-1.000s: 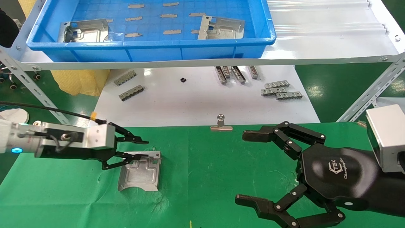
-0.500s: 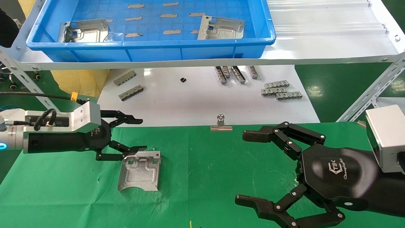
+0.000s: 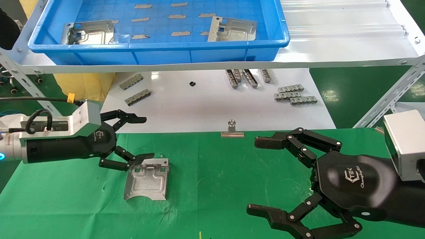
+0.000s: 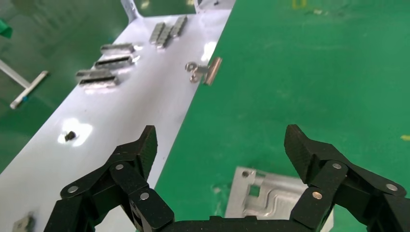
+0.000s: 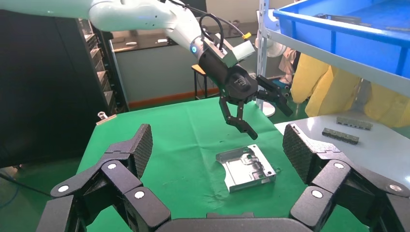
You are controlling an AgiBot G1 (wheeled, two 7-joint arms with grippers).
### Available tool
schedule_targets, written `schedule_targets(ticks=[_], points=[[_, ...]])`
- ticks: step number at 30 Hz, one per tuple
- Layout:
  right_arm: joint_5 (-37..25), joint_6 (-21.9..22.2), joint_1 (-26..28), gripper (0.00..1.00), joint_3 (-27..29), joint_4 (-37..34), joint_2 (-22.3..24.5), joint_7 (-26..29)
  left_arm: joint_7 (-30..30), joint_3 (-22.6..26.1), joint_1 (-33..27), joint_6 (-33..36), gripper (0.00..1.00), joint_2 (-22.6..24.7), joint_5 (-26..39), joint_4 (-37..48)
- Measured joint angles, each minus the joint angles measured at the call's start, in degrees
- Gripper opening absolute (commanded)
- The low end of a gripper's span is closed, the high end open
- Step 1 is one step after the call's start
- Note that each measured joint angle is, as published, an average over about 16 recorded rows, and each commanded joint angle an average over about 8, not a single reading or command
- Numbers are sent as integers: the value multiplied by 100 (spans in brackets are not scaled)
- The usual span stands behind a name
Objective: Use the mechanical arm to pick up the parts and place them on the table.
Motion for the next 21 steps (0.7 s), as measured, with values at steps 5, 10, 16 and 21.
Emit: schedule_targets(ticks=[5, 10, 16, 21], points=[[0, 0, 0, 100, 0, 0, 0, 0, -408, -206, 338, -38, 100, -188, -248, -629], [0, 0, 0, 100, 0, 0, 0, 0, -817, -413, 677, -77, 100, -377, -497, -1260], [0, 0, 0, 100, 0, 0, 0, 0, -1308, -661, 1084, -123, 100, -604, -795, -2016], [0, 0, 0, 100, 0, 0, 0, 0, -1717, -868, 1422, -162, 100, -793, -1043, -2645]])
